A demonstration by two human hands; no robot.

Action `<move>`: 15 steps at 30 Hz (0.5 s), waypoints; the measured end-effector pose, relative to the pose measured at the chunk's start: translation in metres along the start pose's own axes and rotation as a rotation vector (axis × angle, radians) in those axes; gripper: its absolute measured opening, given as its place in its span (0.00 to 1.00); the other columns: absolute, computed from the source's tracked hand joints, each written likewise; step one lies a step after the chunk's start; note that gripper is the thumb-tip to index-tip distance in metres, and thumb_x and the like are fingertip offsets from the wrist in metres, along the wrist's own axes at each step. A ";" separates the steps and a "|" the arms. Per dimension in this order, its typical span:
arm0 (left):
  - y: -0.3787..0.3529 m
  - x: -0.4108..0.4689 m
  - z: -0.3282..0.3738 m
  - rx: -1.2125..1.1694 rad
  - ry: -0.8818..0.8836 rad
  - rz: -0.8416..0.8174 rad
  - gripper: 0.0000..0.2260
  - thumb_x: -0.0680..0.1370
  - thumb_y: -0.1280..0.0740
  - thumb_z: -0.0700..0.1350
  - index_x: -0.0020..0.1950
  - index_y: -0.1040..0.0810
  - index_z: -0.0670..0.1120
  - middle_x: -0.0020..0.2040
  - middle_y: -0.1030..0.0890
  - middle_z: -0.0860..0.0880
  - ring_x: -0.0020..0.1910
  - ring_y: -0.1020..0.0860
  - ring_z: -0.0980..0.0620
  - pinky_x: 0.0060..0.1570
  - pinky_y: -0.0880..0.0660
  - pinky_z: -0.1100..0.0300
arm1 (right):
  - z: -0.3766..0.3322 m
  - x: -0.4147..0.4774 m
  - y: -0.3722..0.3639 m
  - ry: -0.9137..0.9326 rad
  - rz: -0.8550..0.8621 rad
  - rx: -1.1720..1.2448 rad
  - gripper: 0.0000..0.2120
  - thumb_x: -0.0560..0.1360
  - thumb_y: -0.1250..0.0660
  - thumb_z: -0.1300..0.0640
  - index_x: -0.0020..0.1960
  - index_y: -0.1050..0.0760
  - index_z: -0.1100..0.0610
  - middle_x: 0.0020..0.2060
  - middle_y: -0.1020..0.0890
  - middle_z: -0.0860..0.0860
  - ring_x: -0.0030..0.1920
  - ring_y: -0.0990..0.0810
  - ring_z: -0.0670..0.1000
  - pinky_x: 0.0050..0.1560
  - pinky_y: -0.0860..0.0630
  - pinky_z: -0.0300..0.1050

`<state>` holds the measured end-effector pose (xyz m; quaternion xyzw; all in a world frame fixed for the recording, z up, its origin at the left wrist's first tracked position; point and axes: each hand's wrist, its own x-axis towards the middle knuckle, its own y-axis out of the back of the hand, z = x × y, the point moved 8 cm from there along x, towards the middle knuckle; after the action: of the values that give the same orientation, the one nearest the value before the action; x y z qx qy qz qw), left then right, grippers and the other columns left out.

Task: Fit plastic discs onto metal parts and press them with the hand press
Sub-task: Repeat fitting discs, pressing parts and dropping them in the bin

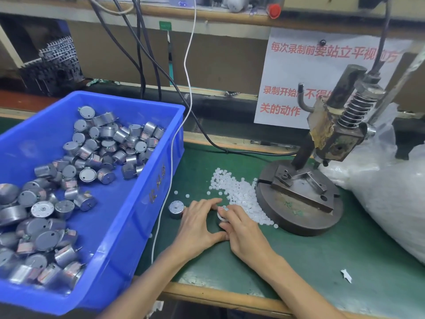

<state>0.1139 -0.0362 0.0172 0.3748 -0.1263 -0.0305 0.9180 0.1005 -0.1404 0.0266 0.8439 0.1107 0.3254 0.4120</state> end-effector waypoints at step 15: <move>-0.025 0.027 0.108 -0.295 -0.346 0.001 0.14 0.72 0.29 0.45 0.57 0.22 0.48 0.50 0.21 0.56 0.49 0.25 0.62 0.53 0.30 0.68 | 0.078 -0.034 0.070 -0.923 0.214 0.978 0.14 0.83 0.47 0.56 0.42 0.31 0.59 0.25 0.28 0.50 0.20 0.38 0.46 0.19 0.44 0.35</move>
<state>0.1128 -0.1319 0.0800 0.2256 -0.2765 -0.1121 0.9274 0.1186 -0.2491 0.0301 0.9917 -0.0263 -0.1167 -0.0466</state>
